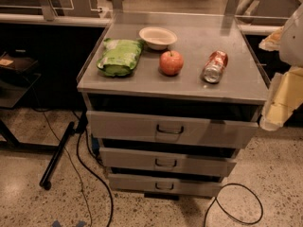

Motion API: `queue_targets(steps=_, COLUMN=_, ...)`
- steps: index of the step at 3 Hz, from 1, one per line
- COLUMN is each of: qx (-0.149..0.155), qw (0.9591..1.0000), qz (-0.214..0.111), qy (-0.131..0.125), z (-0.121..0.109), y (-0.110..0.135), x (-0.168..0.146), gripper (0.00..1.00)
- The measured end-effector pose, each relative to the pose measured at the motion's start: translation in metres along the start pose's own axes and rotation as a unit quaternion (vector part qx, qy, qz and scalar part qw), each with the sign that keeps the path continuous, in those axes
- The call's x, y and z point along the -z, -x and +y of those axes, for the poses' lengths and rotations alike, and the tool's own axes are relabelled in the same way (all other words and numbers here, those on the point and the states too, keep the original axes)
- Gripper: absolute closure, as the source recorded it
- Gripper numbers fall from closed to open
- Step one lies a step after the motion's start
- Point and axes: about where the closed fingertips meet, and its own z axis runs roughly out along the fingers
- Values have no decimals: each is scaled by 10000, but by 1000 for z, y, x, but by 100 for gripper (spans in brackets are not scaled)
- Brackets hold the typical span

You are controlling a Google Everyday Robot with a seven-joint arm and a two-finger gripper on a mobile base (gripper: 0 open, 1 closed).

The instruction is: Open bottom drawer

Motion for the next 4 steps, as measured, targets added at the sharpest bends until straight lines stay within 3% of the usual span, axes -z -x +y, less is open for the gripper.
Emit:
queue_targets(steps=1, qx=-6, qw=10000, qz=5, qy=1, z=1, y=-1, x=-1, gripper=0)
queue_targets(steps=2, qx=-116, qw=9999, qz=101, qy=32, z=18, y=-13, x=-24, gripper=0)
queue_targets(steps=4, qx=-260, qw=9990, qz=109, qy=335, z=68, y=-53, x=-123, gripper=0)
